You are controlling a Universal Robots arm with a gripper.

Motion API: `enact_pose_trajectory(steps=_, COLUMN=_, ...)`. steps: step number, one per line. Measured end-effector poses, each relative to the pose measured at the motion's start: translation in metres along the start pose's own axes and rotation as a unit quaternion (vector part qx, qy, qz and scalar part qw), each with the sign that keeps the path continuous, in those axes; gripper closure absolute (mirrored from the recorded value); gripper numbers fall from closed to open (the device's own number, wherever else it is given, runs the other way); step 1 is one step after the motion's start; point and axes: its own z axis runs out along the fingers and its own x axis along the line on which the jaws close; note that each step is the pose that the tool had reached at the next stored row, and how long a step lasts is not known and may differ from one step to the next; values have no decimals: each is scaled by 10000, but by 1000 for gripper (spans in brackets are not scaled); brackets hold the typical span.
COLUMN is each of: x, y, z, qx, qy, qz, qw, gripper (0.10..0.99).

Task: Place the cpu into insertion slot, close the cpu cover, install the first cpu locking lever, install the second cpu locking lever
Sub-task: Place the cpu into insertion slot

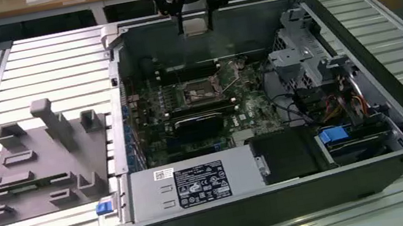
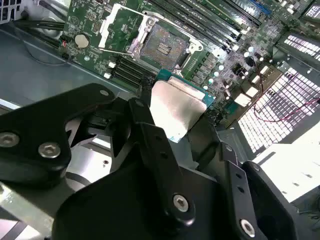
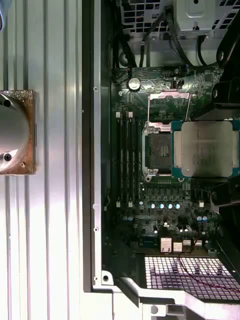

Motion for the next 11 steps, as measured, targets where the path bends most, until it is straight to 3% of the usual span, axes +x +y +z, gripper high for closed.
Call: enact_pose_trajectory(steps=11, x=0, y=0, z=0, qx=0, qy=0, qz=0, qw=10000, gripper=549)
